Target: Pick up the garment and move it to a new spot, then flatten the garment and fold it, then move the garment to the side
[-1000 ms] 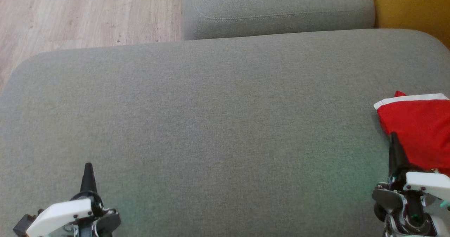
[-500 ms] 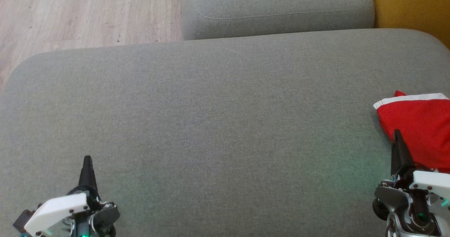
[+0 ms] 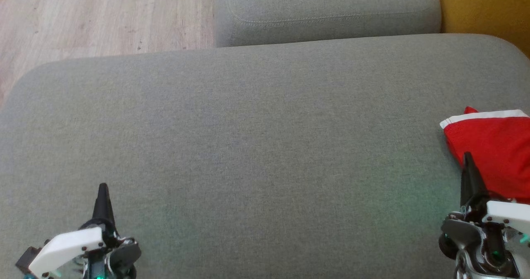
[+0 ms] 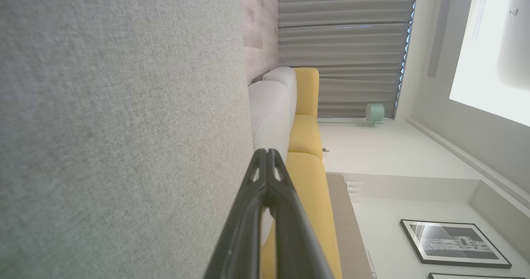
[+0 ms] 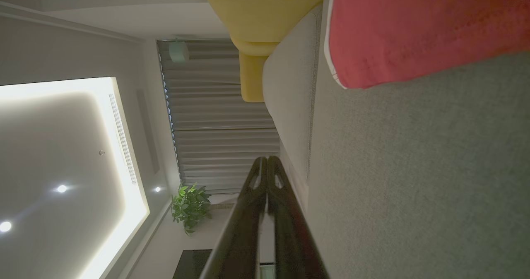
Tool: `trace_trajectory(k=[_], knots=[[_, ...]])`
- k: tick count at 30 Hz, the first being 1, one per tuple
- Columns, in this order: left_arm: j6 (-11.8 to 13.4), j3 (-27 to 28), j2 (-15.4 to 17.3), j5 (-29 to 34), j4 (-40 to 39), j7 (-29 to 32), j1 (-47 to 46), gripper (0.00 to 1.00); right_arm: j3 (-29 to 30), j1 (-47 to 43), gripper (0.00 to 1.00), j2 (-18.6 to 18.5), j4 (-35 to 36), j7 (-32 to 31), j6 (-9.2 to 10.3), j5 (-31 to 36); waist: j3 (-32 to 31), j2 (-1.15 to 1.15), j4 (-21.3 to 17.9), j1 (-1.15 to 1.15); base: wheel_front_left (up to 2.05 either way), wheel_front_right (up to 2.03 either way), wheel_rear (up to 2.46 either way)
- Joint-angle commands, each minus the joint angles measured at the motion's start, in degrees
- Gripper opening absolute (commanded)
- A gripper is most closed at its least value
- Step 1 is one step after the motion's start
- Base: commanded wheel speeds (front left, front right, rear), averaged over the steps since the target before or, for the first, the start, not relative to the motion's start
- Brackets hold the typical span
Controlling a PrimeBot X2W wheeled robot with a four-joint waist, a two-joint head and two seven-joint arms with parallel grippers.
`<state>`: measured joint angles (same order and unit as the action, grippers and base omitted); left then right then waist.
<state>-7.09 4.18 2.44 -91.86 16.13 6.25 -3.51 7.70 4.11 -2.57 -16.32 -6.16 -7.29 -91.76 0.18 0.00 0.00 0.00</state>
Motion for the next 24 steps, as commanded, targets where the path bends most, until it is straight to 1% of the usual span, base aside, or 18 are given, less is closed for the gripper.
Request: trace_trajectory(k=[1, 24], knots=[[-0.40, 2.34, 0.43, -0.30, -2.07, 0.24, -2.69, 0.00, -1.18, 2.08, 0.00, -0.31, 2.30, -0.33, -0.20, -0.40, 0.00, 0.00, 0.00, 0.00, 0.00, 0.00, 0.00], [-0.40, 2.34, 0.43, -0.31, -2.08, 0.24, -2.69, 0.00, -1.18, 2.08, 0.00, -0.31, 2.30, -0.33, -0.20, -0.40, 0.00, 0.00, 0.00, 0.00, 0.00, 0.00, 0.00]])
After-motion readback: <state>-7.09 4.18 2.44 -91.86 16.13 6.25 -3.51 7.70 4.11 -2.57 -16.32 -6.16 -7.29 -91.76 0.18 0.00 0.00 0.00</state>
